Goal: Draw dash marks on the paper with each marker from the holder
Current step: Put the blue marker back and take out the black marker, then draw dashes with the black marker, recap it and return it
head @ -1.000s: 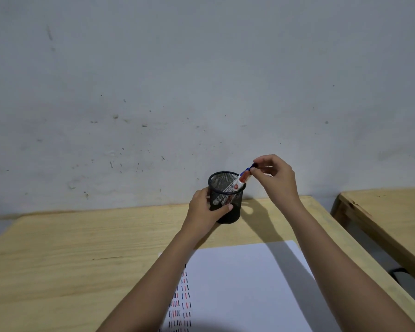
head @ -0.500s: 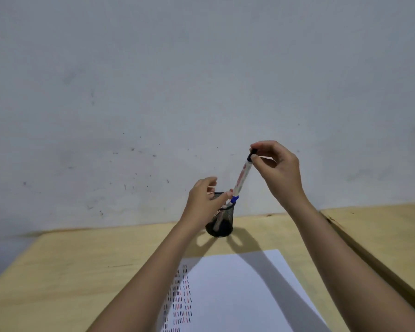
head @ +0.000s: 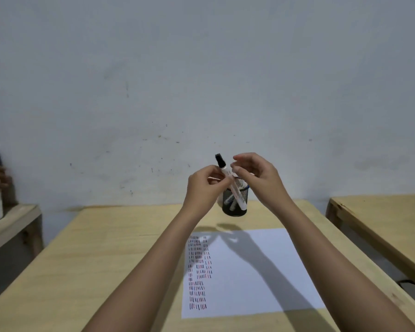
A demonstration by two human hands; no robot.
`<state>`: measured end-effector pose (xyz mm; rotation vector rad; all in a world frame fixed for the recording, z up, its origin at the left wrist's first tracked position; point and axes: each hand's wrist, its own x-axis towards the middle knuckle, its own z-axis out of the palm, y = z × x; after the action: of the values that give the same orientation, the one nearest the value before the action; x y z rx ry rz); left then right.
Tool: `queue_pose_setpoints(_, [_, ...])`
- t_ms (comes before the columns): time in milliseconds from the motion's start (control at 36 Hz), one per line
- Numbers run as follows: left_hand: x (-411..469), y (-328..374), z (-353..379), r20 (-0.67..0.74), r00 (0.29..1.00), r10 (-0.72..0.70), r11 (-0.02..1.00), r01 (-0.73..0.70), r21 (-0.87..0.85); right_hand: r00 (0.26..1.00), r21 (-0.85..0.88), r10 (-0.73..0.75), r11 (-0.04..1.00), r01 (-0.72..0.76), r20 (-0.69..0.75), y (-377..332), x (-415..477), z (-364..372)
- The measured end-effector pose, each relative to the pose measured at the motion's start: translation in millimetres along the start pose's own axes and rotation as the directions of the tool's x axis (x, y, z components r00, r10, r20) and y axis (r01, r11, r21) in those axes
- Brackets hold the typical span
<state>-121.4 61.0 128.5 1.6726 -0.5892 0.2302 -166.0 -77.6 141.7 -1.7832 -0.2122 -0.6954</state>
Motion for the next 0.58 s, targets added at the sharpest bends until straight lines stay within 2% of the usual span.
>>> queue_pose_setpoints(111, [-10, -2, -13, -0.074, 0.988, -0.137, 0.954, 0.112, -0.277, 0.985, -0.024, 0.131, 0.991, -0.129, 0.114, 19, -17, 7])
queue_pose_setpoints(167, [-15, -3, -19, -0.063, 0.977, -0.206, 0.887, 0.159, -0.433, 0.98, 0.04, 0.151, 0.987, -0.157, 0.129, 25, -23, 10])
queue_pose_setpoints(250, [-22, -8, -25, -0.027, 0.966, -0.258, 0.809, 0.201, -0.552, 0.974, 0.16, 0.192, 0.965, -0.21, 0.116, 29, -30, 14])
queue_pose_setpoints(472, [-42, -34, -50, 0.027, 0.958, -0.285, 0.783, 0.249, -0.57, 0.954, 0.349, 0.28, 0.888, -0.3, 0.107, 39, -44, 20])
queue_pose_setpoints(528, [-45, -40, -55, 0.044, 0.964, -0.264, 0.81, 0.246, -0.532, 0.943, 0.447, 0.323, 0.833, -0.326, 0.085, 41, -46, 24])
queue_pose_setpoints(583, [-48, -43, -56, 0.066, 0.968, -0.24, 0.854, 0.243, -0.46, 0.907, 0.572, 0.416, 0.731, -0.373, 0.06, 43, -49, 33])
